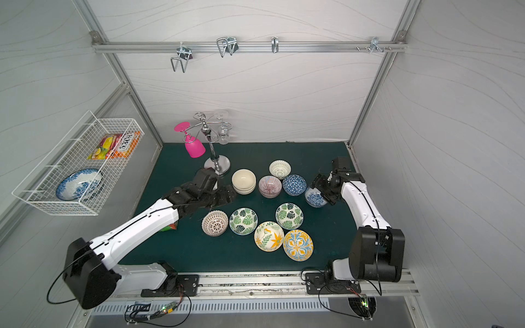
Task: Stack the bowls
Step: Pick up the bowl from the center of the board.
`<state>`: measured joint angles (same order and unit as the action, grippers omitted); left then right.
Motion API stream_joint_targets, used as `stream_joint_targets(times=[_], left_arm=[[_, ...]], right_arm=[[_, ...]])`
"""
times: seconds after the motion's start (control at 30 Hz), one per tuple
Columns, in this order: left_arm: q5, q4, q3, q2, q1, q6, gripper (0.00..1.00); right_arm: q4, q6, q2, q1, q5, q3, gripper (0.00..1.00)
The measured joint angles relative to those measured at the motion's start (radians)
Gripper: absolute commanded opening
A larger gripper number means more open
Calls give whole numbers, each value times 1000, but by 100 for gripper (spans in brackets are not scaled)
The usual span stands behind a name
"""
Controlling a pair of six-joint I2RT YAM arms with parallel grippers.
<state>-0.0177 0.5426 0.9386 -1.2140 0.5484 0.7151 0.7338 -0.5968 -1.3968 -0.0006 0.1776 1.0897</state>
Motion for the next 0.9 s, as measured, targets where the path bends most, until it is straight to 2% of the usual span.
stream_joint_targets(times=[0.13, 0.33, 0.6, 0.67, 0.77, 0.9], left_arm=[[-32, -5, -97, 114, -68, -33, 99], [-35, -89, -172, 178, -75, -60, 100], [-51, -154, -268, 235, -80, -57, 100], [-54, -165, -283, 262, -84, -56, 100], [-56, -186, -299, 290, -90, -53, 100], [-57, -200, -307, 295, -90, -51, 100]], right_arm=[[-6, -3, 0, -18, -43, -18, 84], [-28, -13, -18, -36, -27, -48, 77], [-29, 3, -111, 41, -37, 54, 72], [-31, 10, -135, 52, -41, 78, 74], [-26, 16, -142, 55, -66, 79, 83], [-35, 13, -115, -16, -55, 21, 84]])
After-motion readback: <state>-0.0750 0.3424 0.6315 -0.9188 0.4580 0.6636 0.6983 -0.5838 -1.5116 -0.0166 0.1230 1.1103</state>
